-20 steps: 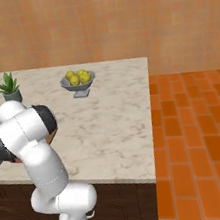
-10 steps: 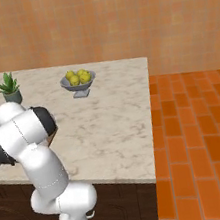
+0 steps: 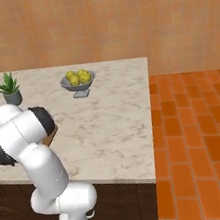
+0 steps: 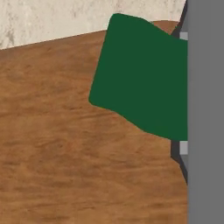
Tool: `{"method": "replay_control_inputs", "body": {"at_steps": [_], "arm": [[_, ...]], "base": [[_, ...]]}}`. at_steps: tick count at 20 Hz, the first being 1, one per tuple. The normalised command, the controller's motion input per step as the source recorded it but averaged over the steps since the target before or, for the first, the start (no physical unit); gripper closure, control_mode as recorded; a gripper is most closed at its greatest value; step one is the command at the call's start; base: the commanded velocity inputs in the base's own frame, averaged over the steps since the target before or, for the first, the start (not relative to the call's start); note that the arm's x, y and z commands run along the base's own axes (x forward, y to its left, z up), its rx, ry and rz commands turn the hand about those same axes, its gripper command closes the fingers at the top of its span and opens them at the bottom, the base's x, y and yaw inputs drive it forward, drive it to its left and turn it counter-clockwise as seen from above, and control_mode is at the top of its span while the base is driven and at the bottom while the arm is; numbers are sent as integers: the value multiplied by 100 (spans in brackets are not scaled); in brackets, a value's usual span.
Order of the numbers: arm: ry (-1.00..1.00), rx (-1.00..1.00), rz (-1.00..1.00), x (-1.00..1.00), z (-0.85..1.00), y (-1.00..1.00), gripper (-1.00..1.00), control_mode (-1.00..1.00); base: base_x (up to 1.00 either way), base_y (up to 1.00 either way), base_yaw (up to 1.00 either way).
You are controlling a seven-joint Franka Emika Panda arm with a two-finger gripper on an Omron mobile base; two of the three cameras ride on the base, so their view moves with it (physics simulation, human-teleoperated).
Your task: Pick up the sponge from the counter and clean the cutting board by briefly scrubbing or pressing down on the cutting board. Once finished, release the sponge.
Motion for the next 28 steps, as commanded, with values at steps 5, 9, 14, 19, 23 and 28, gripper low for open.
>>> {"method": "replay_control_inputs", "body": {"at_steps": [5, 9, 14, 19, 23, 28], "arm": [[0, -3, 0, 0, 3, 80, 100, -100], [-2, -1, 0, 6, 0, 52, 100, -100], [-3, -1, 0, 13, 0, 50, 100, -100], [0, -3, 0, 35, 0, 49, 100, -100], [0, 0, 0, 54, 0, -2, 100, -100], [0, 0, 0, 40, 0, -54, 100, -100]], "base": [[0, 0, 0], [0, 0, 0], [0, 0, 0], [0, 0, 0], [0, 0, 0], [0, 0, 0]]}}
